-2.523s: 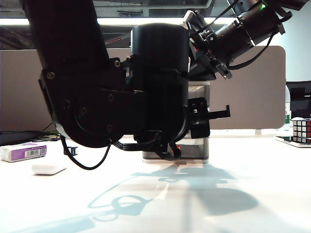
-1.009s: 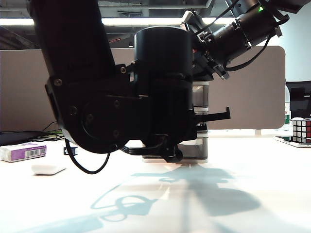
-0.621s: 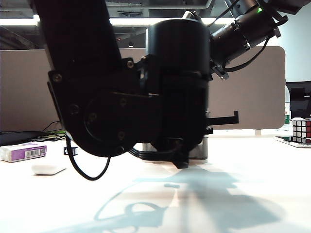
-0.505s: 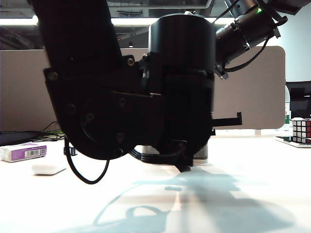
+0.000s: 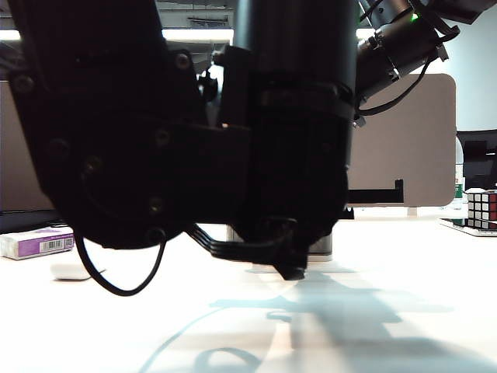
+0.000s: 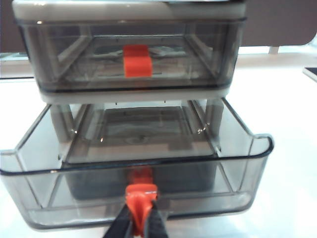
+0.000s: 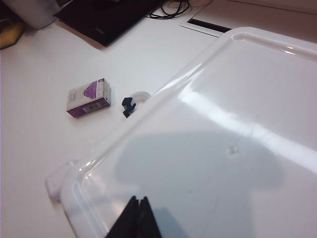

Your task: Open the second layer of the drawer on the table, pick up the earphone case on the table and put it in, and finally close the drawer.

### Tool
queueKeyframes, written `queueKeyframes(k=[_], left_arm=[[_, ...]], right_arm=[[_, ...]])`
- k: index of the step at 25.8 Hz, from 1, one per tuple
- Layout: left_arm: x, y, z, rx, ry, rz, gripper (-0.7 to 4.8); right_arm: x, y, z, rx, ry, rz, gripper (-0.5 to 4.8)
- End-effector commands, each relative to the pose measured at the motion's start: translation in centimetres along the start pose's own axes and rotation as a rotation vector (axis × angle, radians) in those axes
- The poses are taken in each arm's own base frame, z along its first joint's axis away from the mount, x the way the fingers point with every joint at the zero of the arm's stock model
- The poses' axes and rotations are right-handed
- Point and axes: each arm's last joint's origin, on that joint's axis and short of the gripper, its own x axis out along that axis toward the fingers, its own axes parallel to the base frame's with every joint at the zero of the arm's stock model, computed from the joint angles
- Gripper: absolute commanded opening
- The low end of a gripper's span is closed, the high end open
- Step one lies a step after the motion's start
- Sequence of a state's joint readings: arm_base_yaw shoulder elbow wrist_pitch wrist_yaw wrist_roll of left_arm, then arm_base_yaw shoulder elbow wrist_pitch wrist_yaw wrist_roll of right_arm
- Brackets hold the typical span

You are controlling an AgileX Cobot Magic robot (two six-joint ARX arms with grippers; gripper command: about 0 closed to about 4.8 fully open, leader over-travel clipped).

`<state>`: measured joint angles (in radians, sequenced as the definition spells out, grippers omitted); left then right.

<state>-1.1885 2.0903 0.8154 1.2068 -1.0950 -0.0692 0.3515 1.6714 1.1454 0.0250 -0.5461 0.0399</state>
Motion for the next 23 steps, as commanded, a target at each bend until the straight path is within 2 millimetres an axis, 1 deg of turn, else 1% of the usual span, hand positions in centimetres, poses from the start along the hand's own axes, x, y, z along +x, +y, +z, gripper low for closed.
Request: queueKeyframes(k=[1,6,10,12,18,23], left_arm=[[-0.6,0.0,1.0,-0.022,-0.02,-0.011,-0.06],[-1.5,-0.4,1.3,-0.026,-0.022,-0.028,-0.06],[-2.8,-1.0,1.2,-0.023,-0.021,-0.054,-0.06],[-3.0,-1.1,1.1,-0.016,-0.018,-0.061,-0.06],[-2.8,-1.0,1.1,-0.021,-0.014,-0.052,-0.06],[-2.7,-1.0,1.0,-0.026,-0.008,-0.047,-0.02]], right_arm=[[0.3,-0.3,-1.0,0.037,0.06,-0.019,-0.05],[0.3,-0.3,-1.0,0.037,0.06,-0.019,-0.05],[0.3,-0.3,-1.0,0.037,0.06,-0.019,-0.05],[0.4,-0.3,-1.0,0.038,0.061,-0.019,-0.05],[0.6,-0.4,-1.4,0.052,0.086,-0.016,-0.05],[1.1,-0.7,-2.0,0.067,0.11,-0.004,-0.05]])
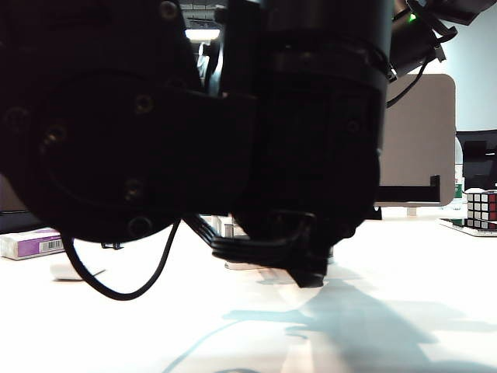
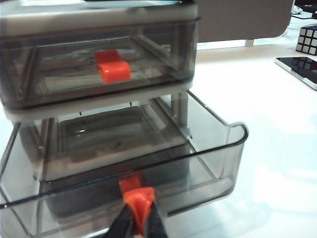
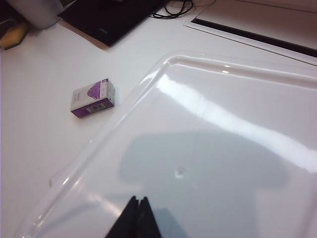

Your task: Open the second layer of the drawer on the table, pick up the earphone case on the table and put it in, and finally close the drawer.

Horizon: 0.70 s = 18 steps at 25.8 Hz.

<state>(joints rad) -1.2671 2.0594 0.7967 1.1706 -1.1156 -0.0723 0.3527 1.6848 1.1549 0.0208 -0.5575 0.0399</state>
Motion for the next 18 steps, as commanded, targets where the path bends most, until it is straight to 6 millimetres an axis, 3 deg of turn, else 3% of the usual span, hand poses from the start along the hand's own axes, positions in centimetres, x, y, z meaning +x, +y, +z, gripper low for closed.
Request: queueKeyframes(k=[1,5,7,10,18], left_arm=[[-0.1,-0.1,0.7,-0.047,-0.019,0.01,0.23],[-0.1,0.0,0.7,-0.047,-0.02,0.023,2.89],[-0.1,0.0,0.7,-0.046,-0.021,0.053,3.59],[-0.4,0.0,0.8,-0.039,-0.022,0.064,4.1],[-4.8,-0.5,1.9,0.003,-0.032,0.045,3.96]], right_arm=[[0.8,-0.6,-2.0,0.064,0.102,-0.014,-0.05],[0.9,-0.6,-1.9,0.059,0.093,-0.004,-0.05],[0.9,-0.6,-1.9,0.057,0.09,-0.004,-0.05],[0.9,-0.6,-1.8,0.055,0.087,-0.004,-0.05],[0.9,-0.6,-1.8,0.055,0.086,-0.004,-0.05]])
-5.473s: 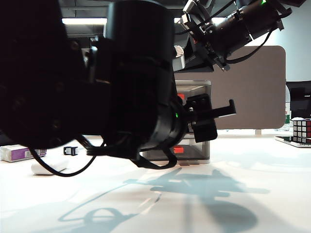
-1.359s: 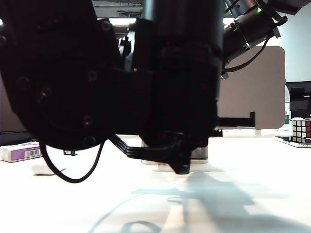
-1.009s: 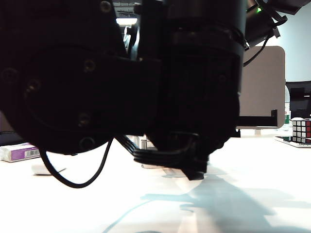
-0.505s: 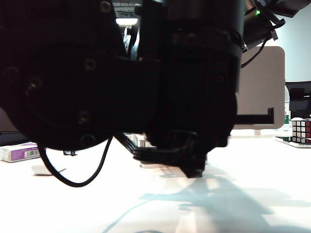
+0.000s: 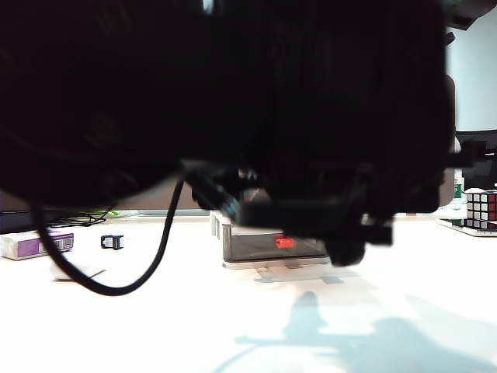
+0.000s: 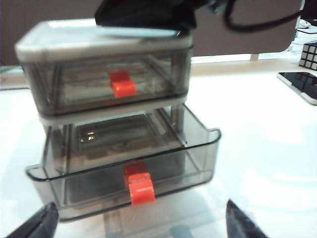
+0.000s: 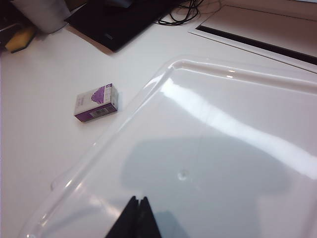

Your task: Open the second layer of the drawer on the table, pick up the earphone case on the table and put it in, and finally close the drawer.

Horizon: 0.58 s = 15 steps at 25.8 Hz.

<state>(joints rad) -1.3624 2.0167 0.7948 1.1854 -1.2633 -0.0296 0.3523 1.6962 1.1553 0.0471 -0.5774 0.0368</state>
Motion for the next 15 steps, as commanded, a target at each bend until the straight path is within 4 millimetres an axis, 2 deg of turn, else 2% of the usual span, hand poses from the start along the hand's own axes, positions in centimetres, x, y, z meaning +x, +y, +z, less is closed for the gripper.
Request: queueKeyframes(k=[1,3,7,10,15], left_arm=[[-2.2,1.1,0.7,0.012,-0.003,-0.005,3.93],[-3.0,2.1,1.1,0.029,-0.003,0.015,3.91],[-4.0,5.9,2.0,0.025,-0.004,0.031,3.26],[-4.4,8.7,3.1,0.0,-0.011,0.026,3.28],[-5.0,12.4,4.7,0.094,-0.034,-0.029,3.27]], right_arm=[[0.6,-0.5,-1.8,0.067,0.098,-0.024,-0.05],[0.6,-0.5,-1.8,0.068,0.1,-0.024,-0.05],[0.6,-0.5,-1.8,0.073,0.099,-0.021,-0.05],[0.6,-0.5,-1.8,0.076,0.1,-0.016,-0.05],[0.6,-0.4,-1.8,0.081,0.1,-0.002,-0.05]])
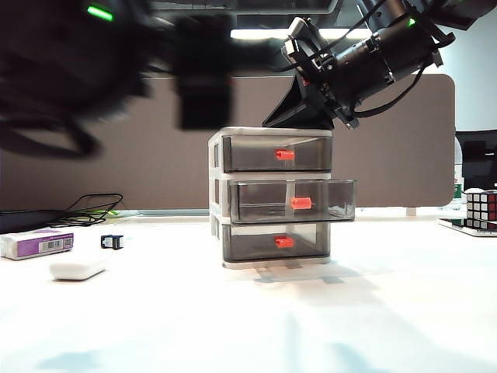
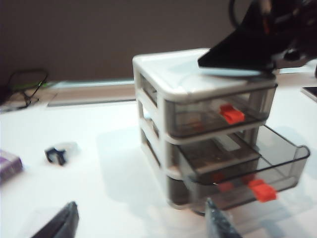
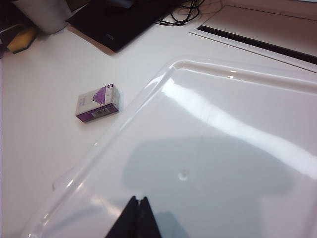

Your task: Open the second layer of the drawer on the table, pick up the earphone case on the table and put it in, and finally close the drawer.

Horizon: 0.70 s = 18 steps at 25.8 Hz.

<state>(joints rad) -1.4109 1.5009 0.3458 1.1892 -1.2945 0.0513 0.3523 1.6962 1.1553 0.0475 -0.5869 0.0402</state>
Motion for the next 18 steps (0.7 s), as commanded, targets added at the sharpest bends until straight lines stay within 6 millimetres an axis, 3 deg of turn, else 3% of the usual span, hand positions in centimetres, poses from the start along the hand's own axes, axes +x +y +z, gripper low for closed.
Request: queueKeyframes(k=[1,2,4,9,18], left_arm=[[-0.5,2.1,1.1,0.096,-0.018,-0.01,3.26],[-0.6,2.5,1.4,0.107,-0.021,-0.008,3.25],[-0.7,4.0,2.1,0.11,-0.022,0.005,2.68],[-0.1,5.8,2.5,0.134,-0.002,-0.028,2.68],[4.7,11.1,1.2,-0.051,0.247,-0.252,2.79]], right_arm=[[0.6,-0.5,-1.9,0.08,0.1,-0.011,-0.05],[0.6,-0.5,-1.9,0.082,0.1,-0.01,-0.05],[0.6,-0.4,-1.9,0.086,0.1,-0.008,-0.05],[0.6,-0.4,-1.9,0.088,0.101,0.014,-0.05],[0.5,-0.4,-2.0,0.097,0.114,0.017,-0.05]])
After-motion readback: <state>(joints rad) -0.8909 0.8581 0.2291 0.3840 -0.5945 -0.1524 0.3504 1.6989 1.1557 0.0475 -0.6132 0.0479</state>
